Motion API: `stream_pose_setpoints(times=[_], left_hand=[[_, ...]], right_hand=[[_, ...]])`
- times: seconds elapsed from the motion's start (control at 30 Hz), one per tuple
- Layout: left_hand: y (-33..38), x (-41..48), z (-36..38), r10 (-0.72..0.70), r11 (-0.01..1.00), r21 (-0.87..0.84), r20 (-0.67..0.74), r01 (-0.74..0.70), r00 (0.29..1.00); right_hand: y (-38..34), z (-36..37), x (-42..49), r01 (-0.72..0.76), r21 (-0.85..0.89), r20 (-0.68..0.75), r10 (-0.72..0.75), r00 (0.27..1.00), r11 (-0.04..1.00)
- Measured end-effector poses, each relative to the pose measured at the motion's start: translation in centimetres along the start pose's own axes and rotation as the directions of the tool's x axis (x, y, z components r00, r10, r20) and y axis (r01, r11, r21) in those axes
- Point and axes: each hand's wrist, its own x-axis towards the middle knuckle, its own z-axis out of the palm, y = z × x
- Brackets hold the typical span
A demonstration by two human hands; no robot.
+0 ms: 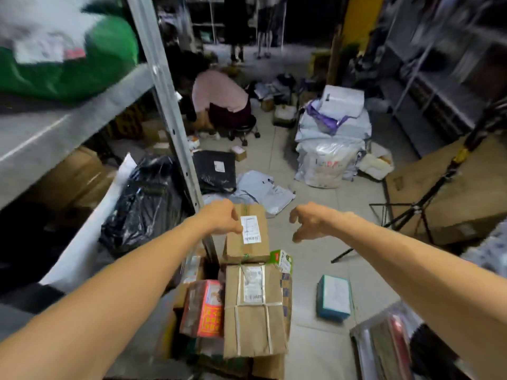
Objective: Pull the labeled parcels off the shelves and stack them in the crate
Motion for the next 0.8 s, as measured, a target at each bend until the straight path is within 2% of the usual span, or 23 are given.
stream_pose_setpoints(times=[0.13, 0.23, 0.47, 0.57, 0.67, 0.73, 0.8], left_hand=[[2.4, -4.1, -4.9, -0.008, 1.0, 0.011, -0.103, 0.009, 0.995], [4.1, -7.9, -6.1, -0.045, 0.999, -0.012, -0.165, 0.043, 0.985], [6.7, -20.3, -4.7, -0.229, 0.971, -0.123, -0.241, 0.204, 0.943], [7.0, -26.9, -2.8, -0.329, 0.941, -0.18, -0.281, 0.287, 0.902], [6.5, -34.5, -0.8, -0.446, 0.892, -0.234, -0.331, 0.386, 0.831], [5.8, -39.9, 0.6, -0.539, 0.841, -0.272, -0.348, 0.467, 0.767], [4.9, -45.8, 2.3, -0.645, 0.764, -0.33, -0.368, 0.554, 0.67]], right_hand=[[-0.8, -4.6, -3.7, 0.055, -0.055, -0.116, -0.061, 0.991, 0.997], [-1.5, -6.4, -6.6, 0.12, -0.087, -0.15, -0.132, 0.98, 0.989], [-4.5, -6.9, -13.8, 0.355, -0.23, -0.101, -0.385, 0.917, 0.906], [-7.4, -6.4, -18.1, 0.473, -0.305, -0.06, -0.513, 0.856, 0.826], [-11.3, -4.8, -21.7, 0.556, -0.36, -0.045, -0.61, 0.791, 0.749], [-14.0, -3.0, -24.1, 0.653, -0.364, -0.024, -0.707, 0.706, 0.664], [-17.0, -0.7, -27.4, 0.736, -0.377, 0.026, -0.788, 0.616, 0.563]])
